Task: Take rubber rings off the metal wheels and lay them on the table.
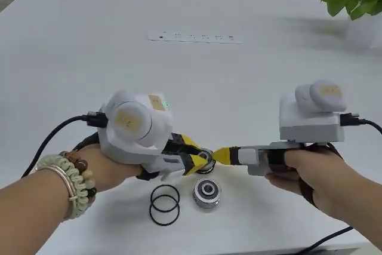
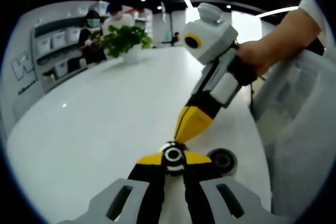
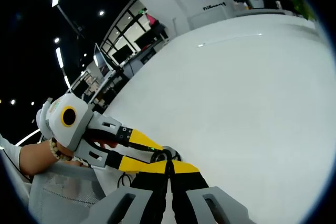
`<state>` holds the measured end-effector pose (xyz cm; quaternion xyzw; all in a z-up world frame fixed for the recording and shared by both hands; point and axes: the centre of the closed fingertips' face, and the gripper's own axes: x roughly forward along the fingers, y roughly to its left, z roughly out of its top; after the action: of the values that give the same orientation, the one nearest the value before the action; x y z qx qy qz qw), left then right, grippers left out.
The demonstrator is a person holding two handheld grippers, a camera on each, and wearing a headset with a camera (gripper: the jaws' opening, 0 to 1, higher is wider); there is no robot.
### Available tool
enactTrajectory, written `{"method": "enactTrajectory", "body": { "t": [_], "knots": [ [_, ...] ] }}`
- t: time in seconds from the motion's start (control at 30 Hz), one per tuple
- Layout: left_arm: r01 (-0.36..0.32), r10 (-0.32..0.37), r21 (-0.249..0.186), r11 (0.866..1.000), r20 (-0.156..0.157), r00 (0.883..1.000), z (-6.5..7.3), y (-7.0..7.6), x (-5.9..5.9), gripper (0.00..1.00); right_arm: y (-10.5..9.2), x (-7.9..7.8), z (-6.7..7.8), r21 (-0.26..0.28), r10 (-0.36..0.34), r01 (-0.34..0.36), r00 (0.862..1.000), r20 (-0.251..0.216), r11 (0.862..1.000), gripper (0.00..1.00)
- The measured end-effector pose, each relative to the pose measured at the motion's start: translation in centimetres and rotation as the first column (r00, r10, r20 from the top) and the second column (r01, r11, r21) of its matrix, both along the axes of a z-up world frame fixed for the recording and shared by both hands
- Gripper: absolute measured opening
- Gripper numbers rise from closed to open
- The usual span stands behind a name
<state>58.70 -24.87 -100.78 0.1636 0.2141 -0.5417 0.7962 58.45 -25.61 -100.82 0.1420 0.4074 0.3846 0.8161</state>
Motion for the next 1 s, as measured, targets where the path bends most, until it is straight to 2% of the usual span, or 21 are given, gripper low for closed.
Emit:
{"method": "enactTrajectory", "body": {
  "t": [0.33,0.87,1.0],
  "knots": [
    [0.001,-0.001,-0.002,1.0,0.002,1.0,0.0,0.0,0.0,0.13,1.0,-0.5,0.7,0.023,0.011,-0.012,1.0,0.001,1.0,0.0],
    [0.002,-0.002,-0.008,1.0,0.006,1.0,0.0,0.0,0.0,0.13,1.1,-0.3,0.9,0.017,0.044,-0.045,0.999,0.028,0.999,0.0],
    [0.003,-0.003,-0.009,1.0,0.006,1.0,0.0,0.0,0.0,0.13,1.3,0.0,1.3,0.041,0.037,-0.039,0.998,0.041,0.998,0.0]
  ]
}}
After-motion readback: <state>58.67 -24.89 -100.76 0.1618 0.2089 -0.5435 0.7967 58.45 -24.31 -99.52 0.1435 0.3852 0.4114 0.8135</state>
